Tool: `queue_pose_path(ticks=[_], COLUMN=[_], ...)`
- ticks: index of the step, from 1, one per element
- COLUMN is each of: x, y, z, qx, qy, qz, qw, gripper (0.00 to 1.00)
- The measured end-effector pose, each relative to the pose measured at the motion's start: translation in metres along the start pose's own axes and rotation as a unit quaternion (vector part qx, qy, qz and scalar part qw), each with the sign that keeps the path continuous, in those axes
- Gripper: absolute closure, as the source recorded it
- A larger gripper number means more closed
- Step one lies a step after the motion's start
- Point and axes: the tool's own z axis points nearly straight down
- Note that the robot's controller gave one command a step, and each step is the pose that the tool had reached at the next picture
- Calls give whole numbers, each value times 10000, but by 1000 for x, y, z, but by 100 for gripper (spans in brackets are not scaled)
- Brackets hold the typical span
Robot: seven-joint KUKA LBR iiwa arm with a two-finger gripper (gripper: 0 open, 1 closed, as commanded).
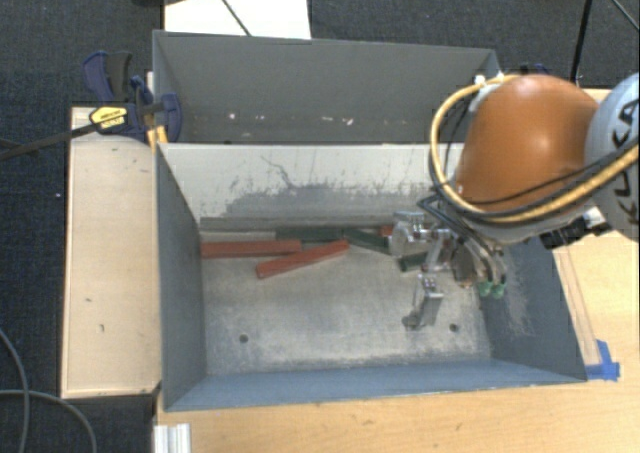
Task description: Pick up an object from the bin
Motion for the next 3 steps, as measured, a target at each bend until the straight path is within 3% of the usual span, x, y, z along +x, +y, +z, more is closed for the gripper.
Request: queue_pose_path(ticks=[1,2,3], x=[-44,-84,-92], y=[23,-47,-18], z=[71,145,145], qx=[-1,-2,13], qy=[-31,-24,0], qz=[-408,337,560], qw=[9992,9994,9984], gripper=[0,0,0])
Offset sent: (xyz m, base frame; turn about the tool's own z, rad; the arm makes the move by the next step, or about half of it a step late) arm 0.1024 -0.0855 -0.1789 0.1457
